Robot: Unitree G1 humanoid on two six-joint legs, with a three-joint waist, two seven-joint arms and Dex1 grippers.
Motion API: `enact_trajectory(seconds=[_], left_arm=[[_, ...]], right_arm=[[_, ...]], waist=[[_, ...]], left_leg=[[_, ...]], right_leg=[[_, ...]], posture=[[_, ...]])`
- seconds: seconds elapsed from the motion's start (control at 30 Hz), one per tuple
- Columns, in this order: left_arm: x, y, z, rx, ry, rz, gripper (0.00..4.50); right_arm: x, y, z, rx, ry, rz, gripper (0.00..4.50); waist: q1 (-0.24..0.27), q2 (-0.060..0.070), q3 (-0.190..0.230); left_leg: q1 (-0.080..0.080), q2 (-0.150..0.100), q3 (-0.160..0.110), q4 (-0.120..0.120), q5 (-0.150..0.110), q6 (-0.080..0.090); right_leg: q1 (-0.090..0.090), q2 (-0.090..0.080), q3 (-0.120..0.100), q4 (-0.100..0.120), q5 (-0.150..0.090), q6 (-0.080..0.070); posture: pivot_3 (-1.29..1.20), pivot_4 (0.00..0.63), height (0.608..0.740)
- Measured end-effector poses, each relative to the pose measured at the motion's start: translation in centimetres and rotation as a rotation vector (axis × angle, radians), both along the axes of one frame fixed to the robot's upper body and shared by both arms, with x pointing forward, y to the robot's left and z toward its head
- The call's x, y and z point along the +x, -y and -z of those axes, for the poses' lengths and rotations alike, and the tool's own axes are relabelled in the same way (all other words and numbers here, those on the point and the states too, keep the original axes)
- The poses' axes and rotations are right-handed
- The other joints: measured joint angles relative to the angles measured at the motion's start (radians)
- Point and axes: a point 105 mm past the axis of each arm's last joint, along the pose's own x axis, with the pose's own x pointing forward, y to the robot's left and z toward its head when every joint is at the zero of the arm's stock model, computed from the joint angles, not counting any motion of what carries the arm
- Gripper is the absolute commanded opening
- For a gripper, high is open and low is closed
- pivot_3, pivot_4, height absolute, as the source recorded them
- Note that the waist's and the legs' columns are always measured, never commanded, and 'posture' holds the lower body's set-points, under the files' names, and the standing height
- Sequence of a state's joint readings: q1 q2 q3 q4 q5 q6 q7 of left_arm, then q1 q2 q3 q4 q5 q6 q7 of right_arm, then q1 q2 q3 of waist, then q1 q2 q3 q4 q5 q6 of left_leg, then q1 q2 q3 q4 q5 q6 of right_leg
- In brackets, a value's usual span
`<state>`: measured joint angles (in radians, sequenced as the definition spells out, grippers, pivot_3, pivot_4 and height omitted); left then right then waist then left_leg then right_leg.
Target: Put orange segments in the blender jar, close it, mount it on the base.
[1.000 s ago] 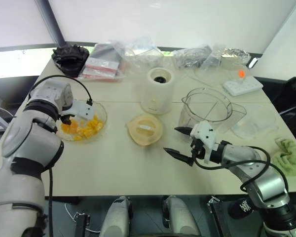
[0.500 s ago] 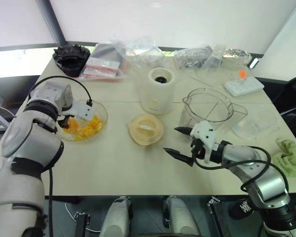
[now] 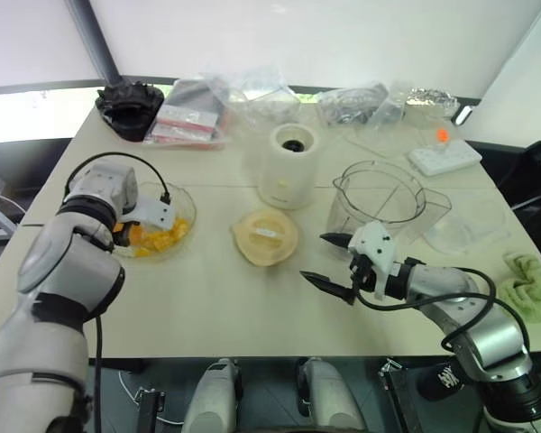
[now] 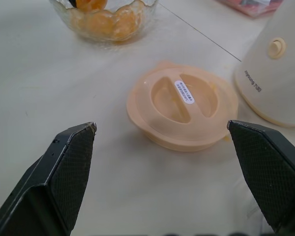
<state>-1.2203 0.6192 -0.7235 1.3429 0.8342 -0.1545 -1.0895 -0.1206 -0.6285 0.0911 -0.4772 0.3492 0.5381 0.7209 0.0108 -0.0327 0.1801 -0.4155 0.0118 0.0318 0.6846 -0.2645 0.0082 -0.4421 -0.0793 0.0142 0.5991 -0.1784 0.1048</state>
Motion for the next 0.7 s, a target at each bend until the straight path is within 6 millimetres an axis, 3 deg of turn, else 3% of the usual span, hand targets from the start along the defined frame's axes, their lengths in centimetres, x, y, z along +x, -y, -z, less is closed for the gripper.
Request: enact_trajectory(seconds=[0.37, 0.43, 0.5, 0.7], left_arm=[[0.1, 0.1, 0.6, -0.029, 0.033, -0.042, 4.45], [0.1, 0.1, 0.7, -0.032, 0.035, -0.046, 3.93], [0.0, 0.0, 1.0, -0.035, 0.035, -0.049, 3.13], [0.0, 0.0, 1.0, -0.040, 0.043, -0.049, 3.13]], right_arm=[[0.0, 0.4, -0.1, -0.014, 0.006, 0.009, 4.50], [0.0, 0.5, -0.3, -0.016, 0.013, 0.014, 4.50], [0.0, 0.6, -0.3, -0.016, 0.015, 0.018, 4.50], [0.0, 0.6, -0.3, -0.016, 0.015, 0.017, 4.50]], waist=[[-0.003, 0.000, 0.000], [-0.005, 0.000, 0.000], [-0.005, 0.000, 0.000], [-0.006, 0.000, 0.000]], left_leg=[[0.001, 0.000, 0.000, 0.000, 0.000, 0.000], [0.002, 0.000, 0.000, 0.000, 0.000, 0.000], [0.002, 0.000, 0.000, 0.000, 0.000, 0.000], [0.002, 0.000, 0.000, 0.000, 0.000, 0.000]], right_leg=[[0.000, 0.000, 0.000, 0.000, 0.000, 0.000], [0.000, 0.000, 0.000, 0.001, 0.000, 0.000], [0.001, 0.000, 0.000, 0.001, 0.000, 0.000], [0.001, 0.000, 0.000, 0.001, 0.000, 0.000]], posture=[[0.00, 0.150, 0.740], [0.00, 0.150, 0.740], [0.00, 0.150, 0.740], [0.00, 0.150, 0.740]])
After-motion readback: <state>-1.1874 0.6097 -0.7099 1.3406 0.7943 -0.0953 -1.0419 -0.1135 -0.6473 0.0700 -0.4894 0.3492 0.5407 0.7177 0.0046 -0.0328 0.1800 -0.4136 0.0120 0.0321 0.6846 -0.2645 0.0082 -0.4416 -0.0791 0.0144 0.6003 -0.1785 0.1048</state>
